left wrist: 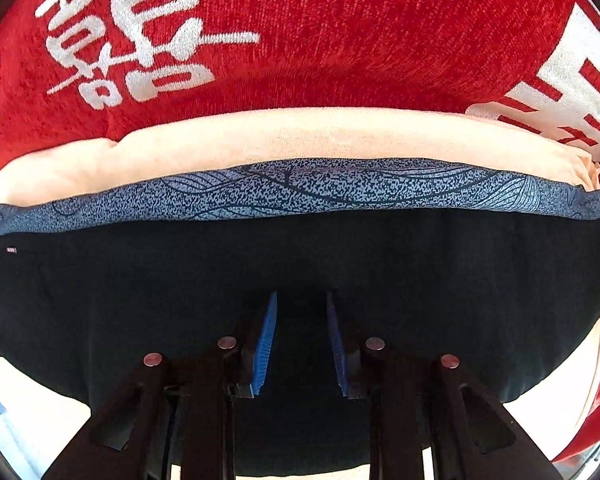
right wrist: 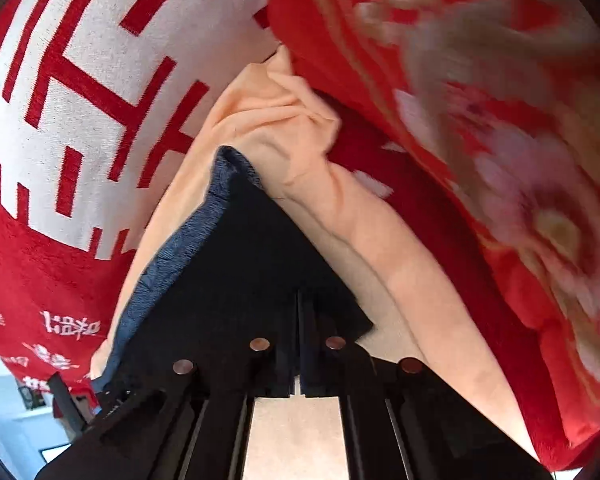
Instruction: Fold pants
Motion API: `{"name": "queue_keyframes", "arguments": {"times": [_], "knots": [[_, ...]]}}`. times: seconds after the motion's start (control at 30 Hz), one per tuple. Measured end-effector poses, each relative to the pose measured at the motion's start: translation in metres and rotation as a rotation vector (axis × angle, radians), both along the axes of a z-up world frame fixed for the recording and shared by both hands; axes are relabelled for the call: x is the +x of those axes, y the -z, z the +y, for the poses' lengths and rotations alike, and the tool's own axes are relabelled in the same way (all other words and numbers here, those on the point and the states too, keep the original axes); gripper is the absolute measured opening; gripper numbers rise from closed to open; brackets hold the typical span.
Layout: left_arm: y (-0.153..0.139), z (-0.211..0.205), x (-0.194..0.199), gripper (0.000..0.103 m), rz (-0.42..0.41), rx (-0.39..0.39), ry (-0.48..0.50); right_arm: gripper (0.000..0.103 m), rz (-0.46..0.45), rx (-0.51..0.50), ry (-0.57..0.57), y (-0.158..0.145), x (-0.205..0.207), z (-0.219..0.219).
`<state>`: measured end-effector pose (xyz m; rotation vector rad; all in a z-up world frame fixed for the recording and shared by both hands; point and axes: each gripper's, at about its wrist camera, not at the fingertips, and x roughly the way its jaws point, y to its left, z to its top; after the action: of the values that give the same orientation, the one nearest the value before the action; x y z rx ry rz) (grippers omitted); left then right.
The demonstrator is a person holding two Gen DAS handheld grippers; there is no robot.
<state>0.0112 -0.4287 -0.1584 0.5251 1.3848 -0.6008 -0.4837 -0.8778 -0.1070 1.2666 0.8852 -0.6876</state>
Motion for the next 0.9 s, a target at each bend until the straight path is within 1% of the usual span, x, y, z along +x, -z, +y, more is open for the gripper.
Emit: {"name": "queue_keyframes", "arguments": {"times": [0.03, 0.1, 0.13, 0.17, 0.2, 0.23, 0.27, 0.3, 0.37, 0.4, 0.43, 0.47, 0.5, 0.53, 0.57, 0.6, 0.63, 0.67, 0.7, 0.73, 0.77, 0.8, 0.83, 0.9], "knots": [[0.001, -0.004, -0.001, 0.029, -0.007, 0.006, 0.004, 0.001, -0.005, -0.010, -0.010, -0.003, 0.004, -0.003], [0.002, -0.012, -0.003, 0.030, -0.015, 0.019, 0.008, 0.002, 0.024, -0.069, -0.026, -0.015, 0.011, -0.010], [0.001, -0.015, -0.002, 0.030, -0.009, 0.027, 0.002, 0.006, 0.046, -0.093, -0.021, -0.021, 0.012, -0.013], [-0.002, -0.018, 0.000, 0.030, 0.001, 0.029, -0.012, 0.007, 0.043, -0.105, -0.026, -0.027, 0.013, -0.014], [-0.006, -0.025, 0.000, 0.030, 0.009, 0.017, -0.017, 0.019, 0.042, -0.119, -0.053, -0.031, 0.018, -0.016], [-0.011, -0.028, -0.001, 0.030, 0.009, -0.006, -0.012, 0.040, 0.062, -0.147, -0.093, -0.034, 0.025, -0.019], [-0.015, -0.033, -0.002, 0.030, -0.003, -0.016, 0.002, 0.048, 0.084, -0.175, -0.126, -0.036, 0.034, -0.020], [-0.017, -0.037, -0.002, 0.030, -0.010, -0.022, 0.014, 0.052, 0.101, -0.224, -0.172, -0.038, 0.045, -0.023], [-0.019, -0.049, -0.002, 0.030, 0.004, -0.053, 0.036, 0.052, 0.143, -0.281, -0.244, -0.034, 0.064, -0.030], [-0.018, -0.055, -0.003, 0.030, 0.012, -0.058, 0.042, 0.052, 0.163, -0.280, -0.260, -0.031, 0.065, -0.037], [-0.014, -0.061, -0.003, 0.030, 0.017, -0.059, 0.047, 0.051, 0.166, -0.257, -0.272, -0.022, 0.070, -0.042], [-0.009, -0.067, -0.004, 0.030, 0.017, -0.051, 0.049, 0.045, 0.164, -0.207, -0.286, -0.010, 0.074, -0.048], [-0.004, -0.072, -0.004, 0.030, 0.016, -0.041, 0.047, 0.020, 0.152, -0.145, -0.302, 0.002, 0.078, -0.051], [0.002, -0.075, -0.005, 0.030, 0.011, -0.031, 0.038, 0.019, 0.152, -0.139, -0.306, 0.003, 0.081, -0.052], [0.004, -0.079, -0.006, 0.030, 0.003, -0.033, 0.030, 0.018, 0.138, -0.158, -0.311, -0.003, 0.083, -0.052], [0.003, -0.082, -0.006, 0.030, -0.010, -0.038, 0.022, 0.016, 0.106, -0.189, -0.311, -0.012, 0.084, -0.054], [0.002, -0.086, -0.005, 0.030, -0.018, -0.037, 0.020, 0.016, 0.079, -0.210, -0.302, -0.020, 0.084, -0.057], [0.003, -0.090, -0.005, 0.030, -0.023, -0.036, 0.017, 0.016, 0.065, -0.203, -0.292, -0.021, 0.085, -0.063], [0.004, -0.094, -0.002, 0.030, -0.027, -0.035, 0.014, 0.017, 0.068, -0.175, -0.293, -0.016, 0.087, -0.068], [0.003, -0.100, 0.001, 0.030, -0.032, -0.032, 0.011, 0.021, 0.083, -0.136, -0.310, -0.007, 0.090, -0.072], [0.002, -0.106, 0.005, 0.030, -0.032, -0.027, 0.009, 0.022, 0.134, -0.104, -0.336, 0.002, 0.092, -0.073], [-0.002, -0.113, 0.014, 0.030, -0.026, -0.023, 0.007, 0.026, 0.155, -0.104, -0.346, 0.003, 0.091, -0.073], [-0.008, -0.117, 0.018, 0.030, -0.021, -0.021, 0.004, 0.033, 0.163, -0.115, -0.344, -0.001, 0.092, -0.070], [-0.024, -0.115, 0.020, 0.030, -0.027, -0.046, -0.002, 0.035, 0.202, -0.182, -0.321, -0.021, 0.080, -0.061]]}}
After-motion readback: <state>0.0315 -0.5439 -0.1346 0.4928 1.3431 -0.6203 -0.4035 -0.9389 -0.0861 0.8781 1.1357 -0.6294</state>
